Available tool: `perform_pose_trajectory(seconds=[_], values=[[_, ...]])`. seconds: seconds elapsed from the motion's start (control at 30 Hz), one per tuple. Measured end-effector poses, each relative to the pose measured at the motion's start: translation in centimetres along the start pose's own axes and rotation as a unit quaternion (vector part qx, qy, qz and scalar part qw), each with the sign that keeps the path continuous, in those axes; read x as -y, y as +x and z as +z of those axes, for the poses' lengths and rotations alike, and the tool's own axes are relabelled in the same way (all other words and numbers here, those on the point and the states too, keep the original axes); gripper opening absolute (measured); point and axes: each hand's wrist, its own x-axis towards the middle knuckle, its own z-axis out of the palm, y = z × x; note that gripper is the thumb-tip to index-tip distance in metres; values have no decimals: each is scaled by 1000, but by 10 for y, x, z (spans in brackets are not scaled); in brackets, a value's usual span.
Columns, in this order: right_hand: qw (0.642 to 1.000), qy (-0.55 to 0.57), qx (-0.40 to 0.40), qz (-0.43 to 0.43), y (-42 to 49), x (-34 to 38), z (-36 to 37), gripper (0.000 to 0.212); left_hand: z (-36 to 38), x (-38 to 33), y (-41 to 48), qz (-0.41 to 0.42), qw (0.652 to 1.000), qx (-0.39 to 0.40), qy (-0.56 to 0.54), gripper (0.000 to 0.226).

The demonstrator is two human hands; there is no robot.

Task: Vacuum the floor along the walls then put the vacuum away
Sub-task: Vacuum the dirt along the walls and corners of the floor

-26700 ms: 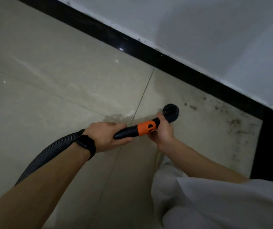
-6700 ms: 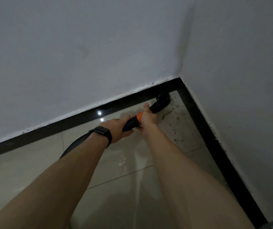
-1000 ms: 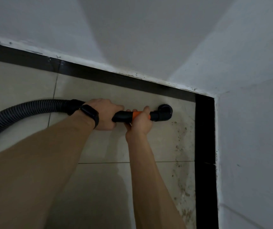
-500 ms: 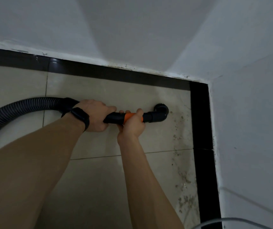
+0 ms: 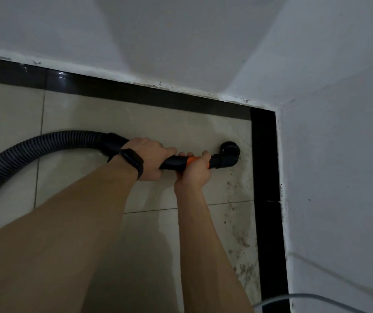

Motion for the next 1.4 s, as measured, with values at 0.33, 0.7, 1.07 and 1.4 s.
perform_pose_trajectory(seconds=[0.33,0.7,1.07,1.4], values=[[1000,-6,-3,-13,30,26,-13,21,6,-26,33,-1,1000,-11,-17,28],[999,-34,-9,-32,56,52,-21,25,2,-54,59,-2,999,-8,-34,29],[986,-154,7,-70,89,75,9,25,-15,-41,83,-52,988,-58,-130,22],[958,-267,-5,-103,92,87,25,28,-25,-34,93,-63,985,-59,-152,19]])
